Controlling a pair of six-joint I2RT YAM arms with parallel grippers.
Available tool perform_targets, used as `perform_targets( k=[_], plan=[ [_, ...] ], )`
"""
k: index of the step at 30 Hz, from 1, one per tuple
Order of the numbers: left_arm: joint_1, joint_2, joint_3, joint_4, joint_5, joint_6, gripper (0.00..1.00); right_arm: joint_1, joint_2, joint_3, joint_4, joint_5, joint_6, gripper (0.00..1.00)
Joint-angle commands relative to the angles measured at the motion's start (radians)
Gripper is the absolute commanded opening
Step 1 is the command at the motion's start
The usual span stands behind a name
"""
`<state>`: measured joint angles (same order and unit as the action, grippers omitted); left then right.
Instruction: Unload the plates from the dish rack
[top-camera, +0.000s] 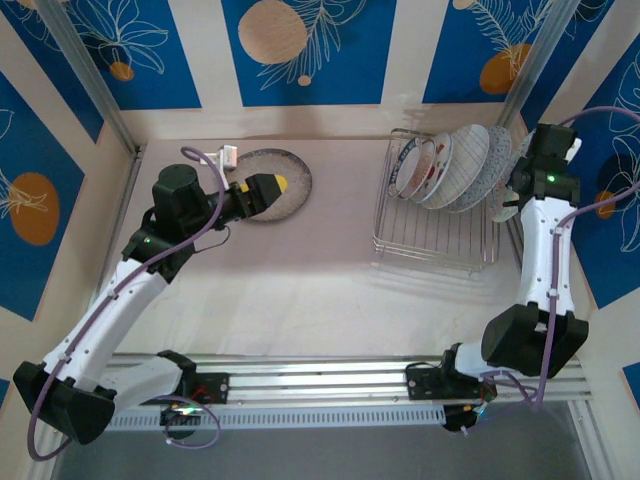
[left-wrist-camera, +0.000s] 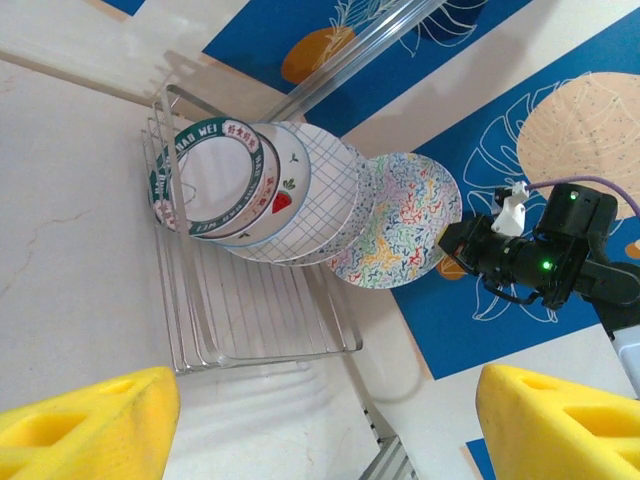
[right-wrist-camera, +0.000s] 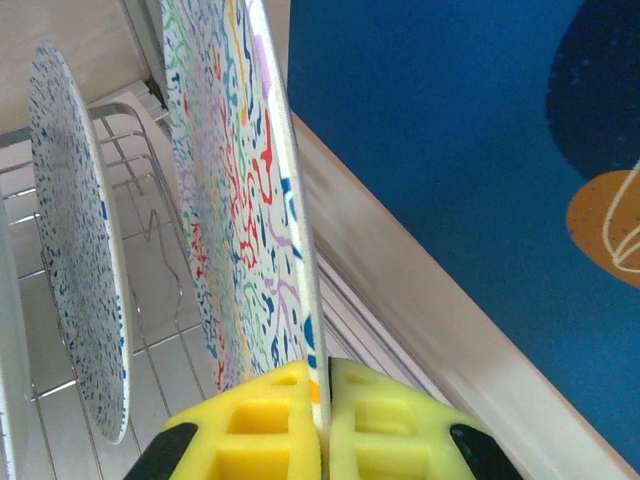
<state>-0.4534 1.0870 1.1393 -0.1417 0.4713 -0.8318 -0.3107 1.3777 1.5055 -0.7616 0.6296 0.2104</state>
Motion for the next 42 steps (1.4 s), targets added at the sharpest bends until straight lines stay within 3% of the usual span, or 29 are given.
perform_targets(
  k=[1,15,24,30,35,42],
  plan=[
    [-0.017,-0.025,0.033,0.008,0.012,-0.004,0.78,-0.011,-0.067,0.05,0.024,0.055,-0.009,0.0],
    [-0.078,-0.026,-0.019,0.036,-0.005,-0.035,0.78,0.037,-0.222,0.126,-0.156,0.037,0.099,0.0],
    [-0.164,0.032,-0.046,0.081,-0.028,-0.09,0.78,0.148,-0.319,0.187,-0.38,0.136,0.274,0.0],
    [-0.233,0.095,-0.044,0.126,-0.036,-0.121,0.79,0.168,-0.375,0.26,-0.516,0.144,0.321,0.0],
    [-0.279,0.158,-0.039,0.171,-0.028,-0.154,0.8,0.168,-0.399,0.331,-0.638,0.066,0.388,0.0],
    [-0.311,0.236,-0.057,0.246,0.006,-0.244,0.81,0.168,-0.408,0.381,-0.769,-0.138,0.489,0.0]
  ],
)
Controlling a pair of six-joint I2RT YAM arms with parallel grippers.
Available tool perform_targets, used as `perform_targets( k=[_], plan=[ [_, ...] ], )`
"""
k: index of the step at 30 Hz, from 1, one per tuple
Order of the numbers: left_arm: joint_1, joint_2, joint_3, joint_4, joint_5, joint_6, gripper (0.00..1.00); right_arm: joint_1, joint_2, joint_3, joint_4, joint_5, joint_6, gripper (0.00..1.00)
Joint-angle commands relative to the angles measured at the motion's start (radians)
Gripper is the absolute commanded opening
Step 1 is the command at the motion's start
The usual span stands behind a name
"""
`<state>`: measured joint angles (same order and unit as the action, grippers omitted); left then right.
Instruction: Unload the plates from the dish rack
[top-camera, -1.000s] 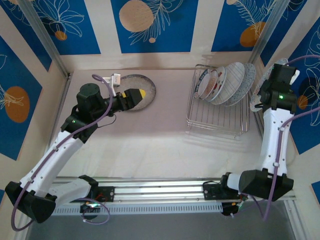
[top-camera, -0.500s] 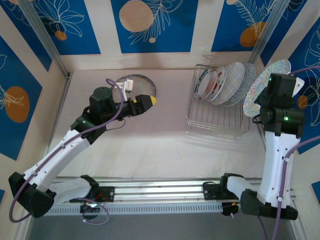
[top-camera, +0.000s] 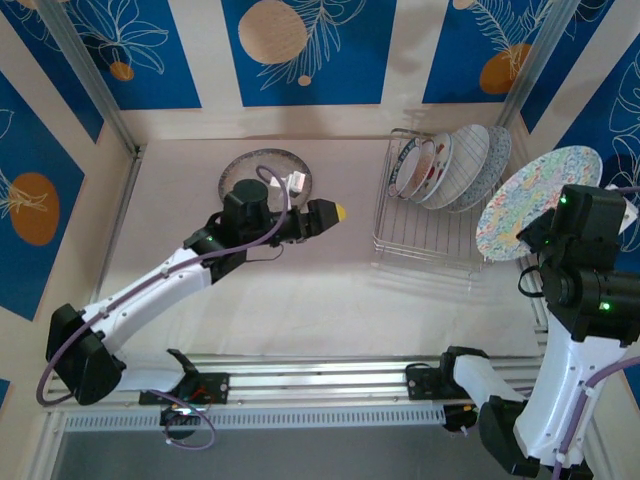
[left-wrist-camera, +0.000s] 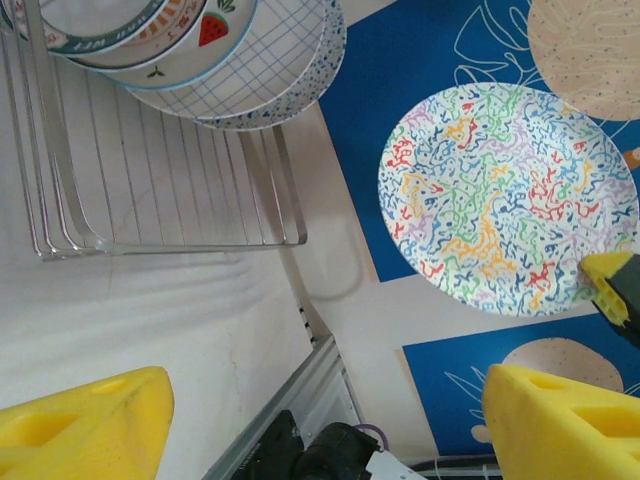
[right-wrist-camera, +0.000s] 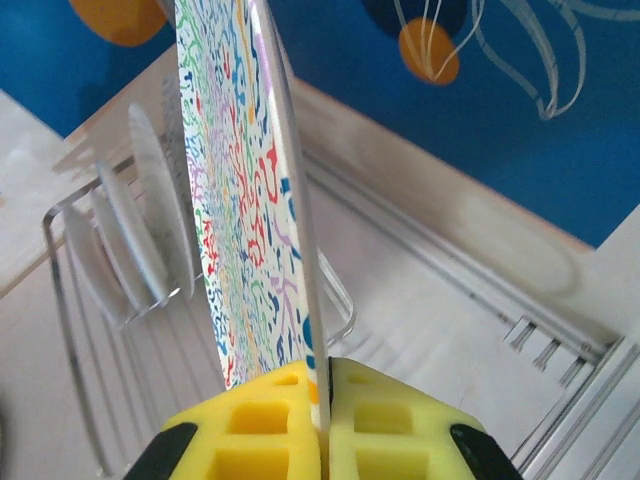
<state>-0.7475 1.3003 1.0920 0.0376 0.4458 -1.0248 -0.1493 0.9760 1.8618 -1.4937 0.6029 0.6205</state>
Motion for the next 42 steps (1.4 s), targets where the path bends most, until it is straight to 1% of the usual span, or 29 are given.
perform_targets(
  k=[1,4,7,12,17,27,31,36,42],
  plan=[
    [-0.02,0.031,-0.012,0.071,0.038,-0.057,0.81,0.007,-0.011,0.023,-0.042,-0.14,0.084,0.0],
    [-0.026,0.05,-0.019,0.076,0.051,-0.077,0.81,0.007,-0.021,0.009,-0.04,-0.259,0.077,0.0],
    [-0.026,0.062,-0.049,0.122,0.064,-0.117,0.82,0.007,-0.024,-0.006,-0.035,-0.367,0.087,0.0],
    [-0.026,0.098,-0.109,0.257,0.085,-0.231,0.83,0.006,-0.022,-0.043,0.023,-0.527,0.103,0.0],
    [-0.025,0.155,-0.121,0.371,0.111,-0.31,0.83,0.015,0.002,-0.091,0.108,-0.666,0.121,0.0],
    [-0.025,0.25,-0.106,0.505,0.119,-0.393,0.79,0.084,0.025,-0.204,0.218,-0.744,0.15,0.0],
    [-0.024,0.289,-0.101,0.585,0.116,-0.442,0.72,0.102,0.038,-0.231,0.257,-0.773,0.159,0.0],
    [-0.021,0.301,-0.097,0.601,0.106,-0.455,0.64,0.102,0.056,-0.279,0.318,-0.845,0.162,0.0],
    [-0.013,0.3,-0.099,0.627,0.098,-0.476,0.59,0.093,0.073,-0.338,0.386,-0.916,0.149,0.0]
  ],
)
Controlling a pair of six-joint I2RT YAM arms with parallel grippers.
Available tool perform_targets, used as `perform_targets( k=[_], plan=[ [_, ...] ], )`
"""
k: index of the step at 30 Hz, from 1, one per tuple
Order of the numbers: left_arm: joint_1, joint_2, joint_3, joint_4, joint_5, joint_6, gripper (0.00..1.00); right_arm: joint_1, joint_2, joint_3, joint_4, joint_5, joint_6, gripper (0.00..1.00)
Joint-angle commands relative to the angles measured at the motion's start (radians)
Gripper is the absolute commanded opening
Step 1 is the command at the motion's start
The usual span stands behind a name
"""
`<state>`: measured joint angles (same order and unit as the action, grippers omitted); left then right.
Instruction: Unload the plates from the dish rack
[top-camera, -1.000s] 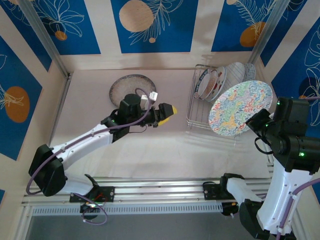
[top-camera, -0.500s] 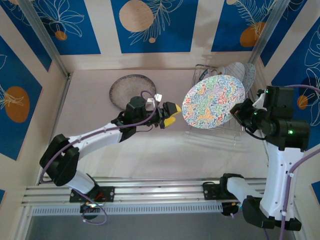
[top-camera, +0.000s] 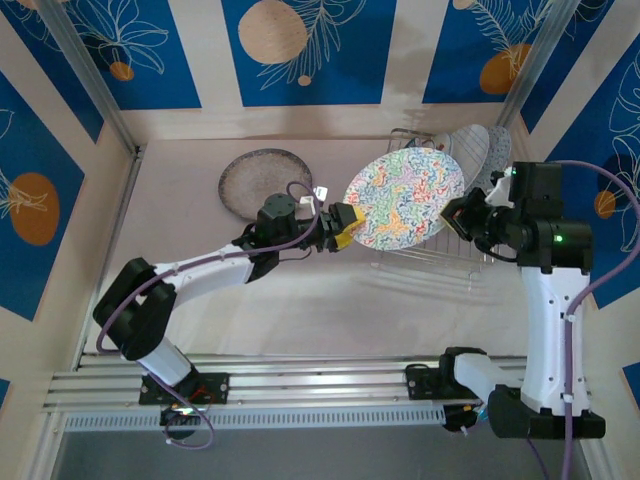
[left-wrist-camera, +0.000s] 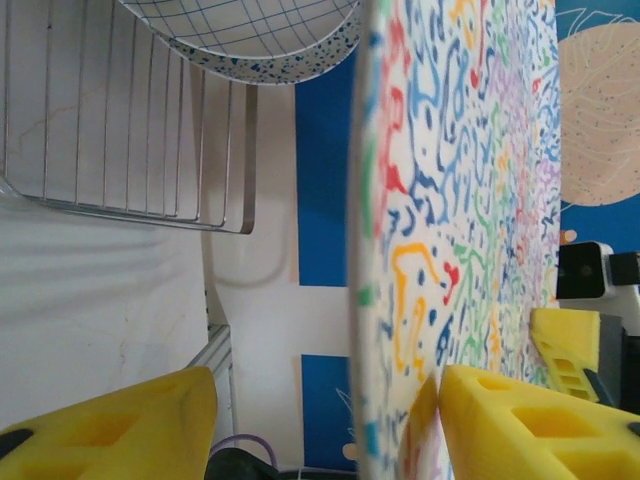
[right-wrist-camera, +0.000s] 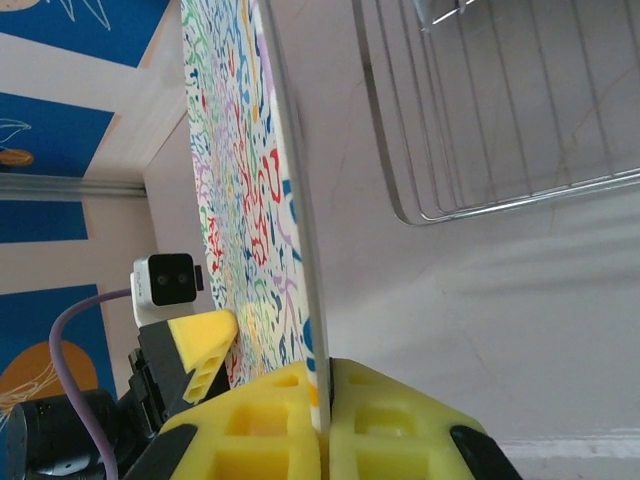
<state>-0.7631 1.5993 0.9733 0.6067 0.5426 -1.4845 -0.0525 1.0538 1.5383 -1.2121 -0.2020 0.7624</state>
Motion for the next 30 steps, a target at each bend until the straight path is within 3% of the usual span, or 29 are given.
perform_targets(
  k=[1,18,30],
  plan=[
    [0.004,0.001,0.016,0.063,-0.001,-0.019,0.57,-0.007,-0.002,-0.025,0.114,-0.123,0.009,0.0],
    [0.034,-0.021,-0.026,0.094,-0.025,-0.058,0.24,-0.049,0.014,-0.185,0.253,-0.265,0.029,0.0],
    [0.081,-0.073,-0.08,0.096,-0.052,-0.079,0.2,-0.022,0.082,-0.222,0.312,-0.291,0.03,0.03]
  ],
)
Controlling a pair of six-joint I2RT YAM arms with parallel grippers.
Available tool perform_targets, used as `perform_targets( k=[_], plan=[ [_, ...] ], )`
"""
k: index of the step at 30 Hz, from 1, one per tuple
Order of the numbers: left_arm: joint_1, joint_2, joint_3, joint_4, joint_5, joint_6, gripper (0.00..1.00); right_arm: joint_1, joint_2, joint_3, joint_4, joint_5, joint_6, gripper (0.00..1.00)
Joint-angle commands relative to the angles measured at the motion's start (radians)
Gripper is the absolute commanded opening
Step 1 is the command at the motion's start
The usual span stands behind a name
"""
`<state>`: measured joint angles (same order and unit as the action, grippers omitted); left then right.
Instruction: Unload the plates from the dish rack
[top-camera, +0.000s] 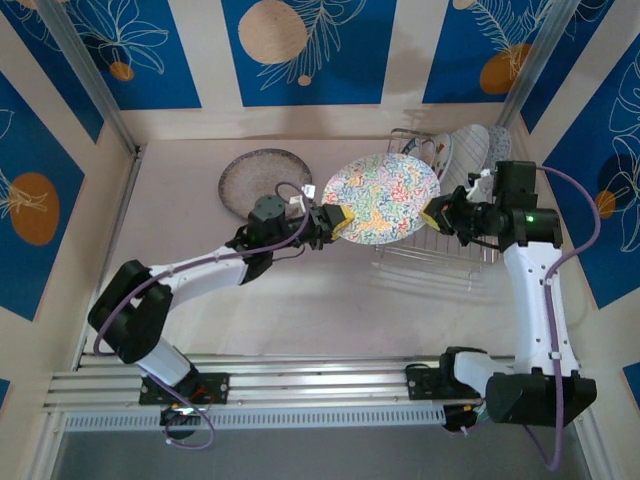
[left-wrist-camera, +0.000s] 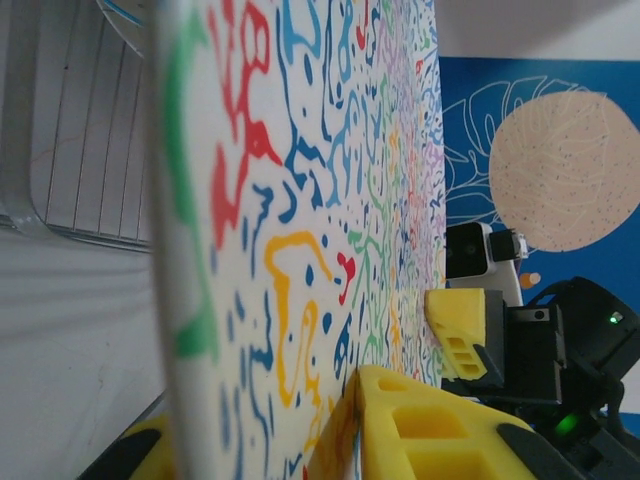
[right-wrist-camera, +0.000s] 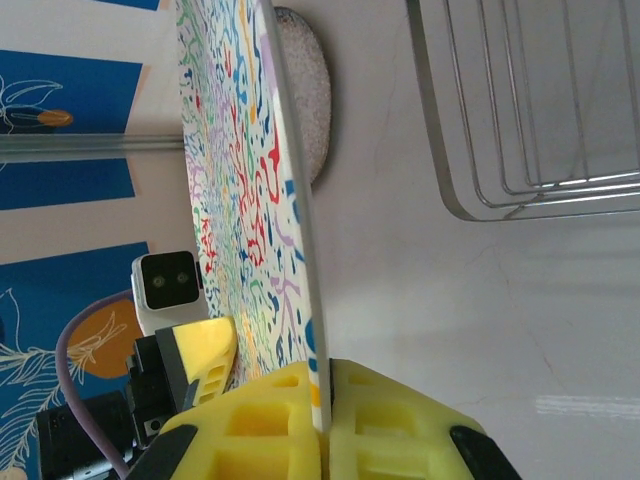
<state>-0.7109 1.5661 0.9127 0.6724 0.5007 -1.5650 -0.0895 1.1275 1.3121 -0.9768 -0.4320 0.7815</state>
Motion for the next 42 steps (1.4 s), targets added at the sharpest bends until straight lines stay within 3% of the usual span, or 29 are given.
perform_targets(
  k=[1,10,14,19,26,34,42],
  plan=[
    [0.042,-0.05,-0.025,0.03,-0.01,-0.001,0.19,0.026,0.019,0.008,0.083,-0.062,0.014,0.07],
    [0.175,-0.132,-0.068,-0.002,0.023,0.013,0.16,0.192,0.152,0.095,0.173,0.004,0.096,0.38],
    [0.24,-0.166,-0.087,-0.009,0.034,0.019,0.09,0.263,0.246,0.183,0.179,0.031,0.112,0.49],
    [0.309,-0.185,-0.103,0.028,0.031,-0.002,0.02,0.334,0.361,0.279,0.189,0.044,0.119,0.52],
    [0.407,-0.205,-0.12,0.071,0.011,-0.03,0.01,0.368,0.437,0.378,0.144,0.125,0.119,0.55],
    [0.528,-0.209,-0.133,0.06,0.014,0.001,0.02,0.376,0.331,0.342,0.192,0.225,0.072,0.56],
    [0.6,-0.159,-0.159,0.044,-0.016,0.092,0.02,0.386,0.134,0.16,0.432,0.212,0.002,0.61]
  ],
)
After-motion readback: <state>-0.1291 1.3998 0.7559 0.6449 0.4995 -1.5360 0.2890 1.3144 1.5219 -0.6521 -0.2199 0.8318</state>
